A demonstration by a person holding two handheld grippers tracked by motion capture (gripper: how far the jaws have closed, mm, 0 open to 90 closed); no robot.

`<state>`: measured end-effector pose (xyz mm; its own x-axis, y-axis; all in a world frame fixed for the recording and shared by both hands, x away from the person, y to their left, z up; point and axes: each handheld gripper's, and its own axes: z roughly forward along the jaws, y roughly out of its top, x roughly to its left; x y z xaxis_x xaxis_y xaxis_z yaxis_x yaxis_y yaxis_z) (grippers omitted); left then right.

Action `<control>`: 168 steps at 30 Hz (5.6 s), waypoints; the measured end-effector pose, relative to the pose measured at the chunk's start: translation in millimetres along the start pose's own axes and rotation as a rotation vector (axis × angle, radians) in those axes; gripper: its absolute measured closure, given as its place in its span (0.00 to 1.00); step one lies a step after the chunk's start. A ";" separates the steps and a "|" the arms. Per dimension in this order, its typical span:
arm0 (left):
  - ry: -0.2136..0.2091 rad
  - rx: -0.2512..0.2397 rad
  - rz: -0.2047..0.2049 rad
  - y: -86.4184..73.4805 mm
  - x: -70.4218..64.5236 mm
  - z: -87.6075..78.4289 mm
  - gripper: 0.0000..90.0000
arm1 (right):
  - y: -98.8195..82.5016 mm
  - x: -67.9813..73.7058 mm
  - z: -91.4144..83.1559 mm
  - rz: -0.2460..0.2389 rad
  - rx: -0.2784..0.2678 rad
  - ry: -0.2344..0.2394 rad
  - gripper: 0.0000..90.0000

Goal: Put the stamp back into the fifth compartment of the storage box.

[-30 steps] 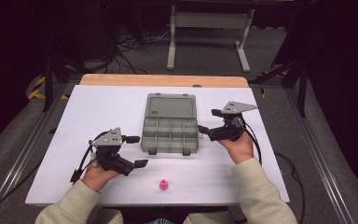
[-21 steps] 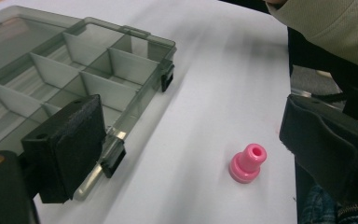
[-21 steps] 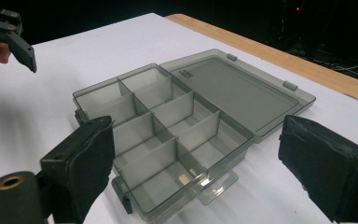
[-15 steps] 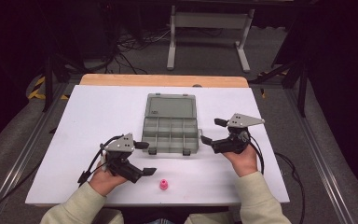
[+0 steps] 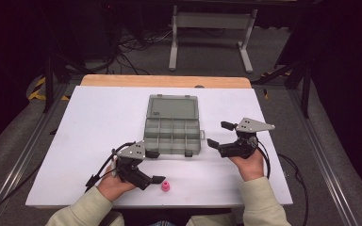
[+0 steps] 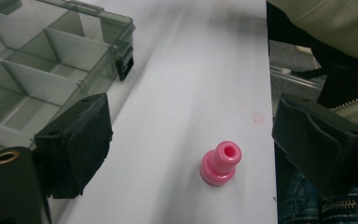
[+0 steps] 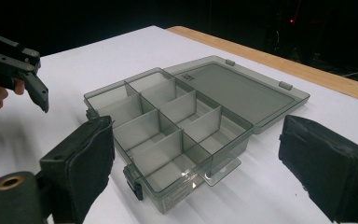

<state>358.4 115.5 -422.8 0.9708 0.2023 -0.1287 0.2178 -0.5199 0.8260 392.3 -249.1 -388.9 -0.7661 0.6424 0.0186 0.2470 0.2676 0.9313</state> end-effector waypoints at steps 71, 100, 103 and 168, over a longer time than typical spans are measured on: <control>-0.060 0.248 0.115 -2.1 -16.0 30.5 0.71 | -7.0 -0.2 6.3 0.021 0.023 0.030 0.13; -0.011 0.212 0.099 21.4 1.7 -0.3 0.71 | -8.9 -1.1 8.2 0.025 0.030 0.030 0.13; -0.007 0.205 0.094 22.8 4.1 -2.2 0.71 | -8.9 -1.2 8.3 0.025 0.030 0.031 0.13; 0.316 0.060 -0.218 17.7 74.8 -19.4 0.71 | -11.3 -1.6 10.6 0.027 0.041 0.038 0.13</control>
<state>432.9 137.5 -407.1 0.8244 0.5544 -0.1140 0.4301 -0.4826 0.7630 397.1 -245.5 -403.3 -0.7807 0.6222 0.0584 0.2916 0.2800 0.9146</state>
